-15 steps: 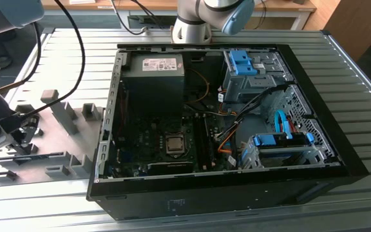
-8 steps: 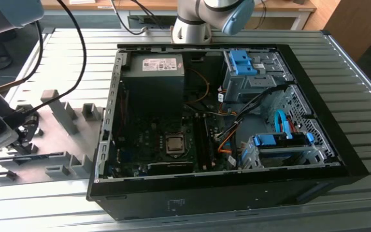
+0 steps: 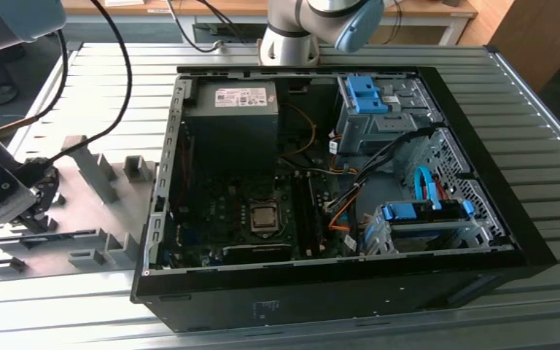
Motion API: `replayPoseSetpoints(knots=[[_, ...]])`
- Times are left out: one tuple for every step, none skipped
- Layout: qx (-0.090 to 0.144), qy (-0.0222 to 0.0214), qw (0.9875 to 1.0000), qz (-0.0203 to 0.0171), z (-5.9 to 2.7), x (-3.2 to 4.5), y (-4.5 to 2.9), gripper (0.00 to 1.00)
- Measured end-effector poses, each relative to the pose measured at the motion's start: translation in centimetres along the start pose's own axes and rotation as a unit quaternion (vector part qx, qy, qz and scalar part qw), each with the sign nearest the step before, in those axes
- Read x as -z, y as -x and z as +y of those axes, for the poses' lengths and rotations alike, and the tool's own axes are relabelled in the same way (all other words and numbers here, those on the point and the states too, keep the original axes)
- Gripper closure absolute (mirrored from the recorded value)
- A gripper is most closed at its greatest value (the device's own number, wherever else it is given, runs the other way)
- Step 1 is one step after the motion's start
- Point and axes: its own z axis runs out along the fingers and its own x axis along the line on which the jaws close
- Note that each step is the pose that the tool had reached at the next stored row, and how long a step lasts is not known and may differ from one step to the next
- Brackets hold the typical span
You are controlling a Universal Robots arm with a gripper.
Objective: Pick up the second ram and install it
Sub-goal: 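Pick up the second ram and move it above second insertion slot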
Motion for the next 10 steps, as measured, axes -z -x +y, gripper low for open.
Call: replayPoseSetpoints(knots=[[0.005, 0.0002, 1.0, -0.0001, 0.0, 0.0, 0.0, 0.9], [0.011, 0.0003, 0.9999, -0.0002, 0.0, 0.0, 0.0, 0.9], [0.016, 0.0005, 0.9999, -0.0003, 0.0, 0.0, 0.0, 0.9], [0.021, 0.0006, 0.9998, -0.0004, 0.0, 0.0, 0.0, 0.9], [0.026, 0.0008, 0.9996, -0.0004, 0.0, 0.0, 0.0, 0.9], [0.032, 0.0009, 0.9995, -0.0005, 0.0, 0.0, 0.0, 0.9], [0.037, 0.0011, 0.9993, -0.0006, 0.0, 0.0, 0.0, 0.9], [0.042, 0.0012, 0.9991, -0.0007, 0.0, -0.01, 0.0, 0.9], [0.048, 0.0014, 0.9989, -0.0008, 0.0, -0.01, 0.0, 0.9], [0.053, 0.0015, 0.9986, -0.0009, 0.0, -0.01, 0.0, 0.9]])
